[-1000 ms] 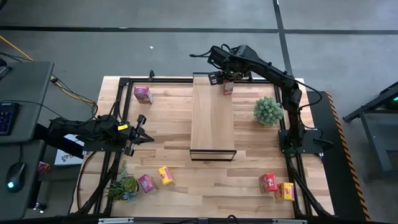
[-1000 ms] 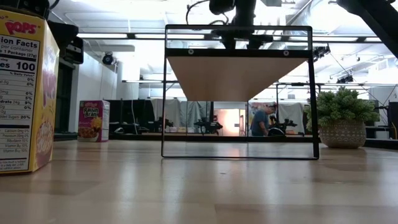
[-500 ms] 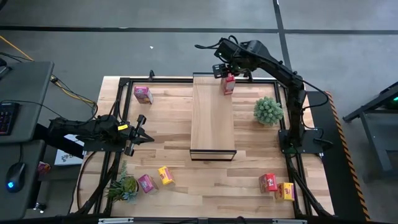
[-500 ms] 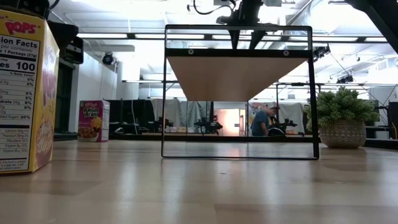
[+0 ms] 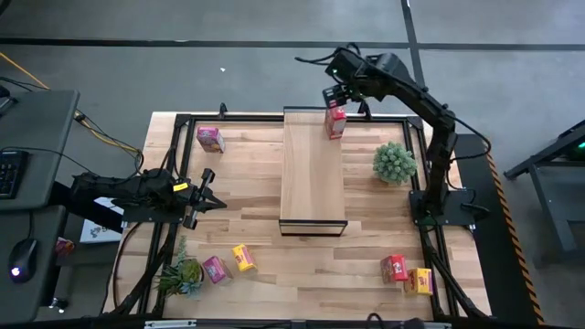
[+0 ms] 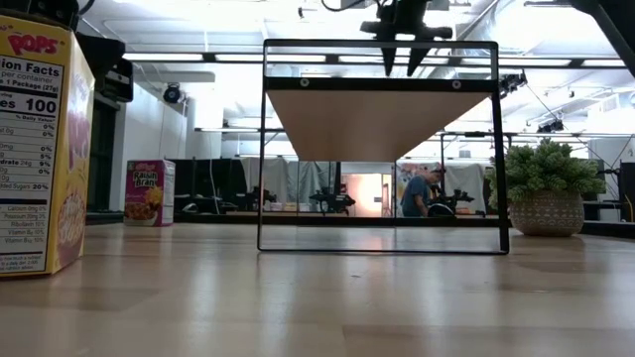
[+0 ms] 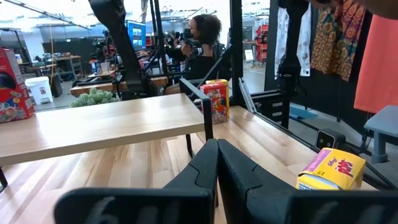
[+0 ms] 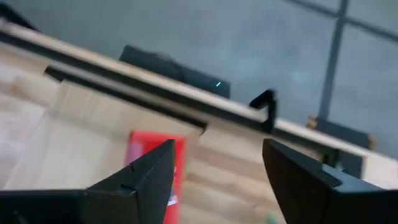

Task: Stack cereal on shelf
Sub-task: Put the top red cereal box on the shelf

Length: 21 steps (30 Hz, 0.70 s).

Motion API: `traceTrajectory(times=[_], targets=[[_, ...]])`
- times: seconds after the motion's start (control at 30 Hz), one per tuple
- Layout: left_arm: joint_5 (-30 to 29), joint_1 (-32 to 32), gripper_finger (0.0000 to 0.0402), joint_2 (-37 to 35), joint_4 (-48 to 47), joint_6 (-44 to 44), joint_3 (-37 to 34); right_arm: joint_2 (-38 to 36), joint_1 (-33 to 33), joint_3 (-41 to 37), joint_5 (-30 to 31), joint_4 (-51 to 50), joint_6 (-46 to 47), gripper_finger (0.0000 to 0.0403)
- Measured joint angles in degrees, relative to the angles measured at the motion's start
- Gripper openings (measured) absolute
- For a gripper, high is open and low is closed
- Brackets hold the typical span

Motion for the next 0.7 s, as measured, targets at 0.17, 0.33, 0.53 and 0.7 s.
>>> traceTrajectory(times=[0.17,0.33,0.53,0.7], targets=[[0.0,0.01,0.0,0.0,0.0,0.0,0.0,-2.24,-1.35,0.0,3.79,-0.01,-2.29,0.0159],[0.0,0.01,0.0,0.0,0.0,0.0,0.0,-2.6,-1.6,-5.12,4.09,0.1,-4.78,0.0039],[0.0,0.01,0.0,-0.01,0.0,0.0,0.0,-8.45,-2.14,-22.85,5.13,0.84,-5.86,0.0017],[0.0,0.01,0.0,-0.01,0.0,0.0,0.0,-19.82,-2.54,-39.76,0.84,14.33,-9.15,0.0005]])
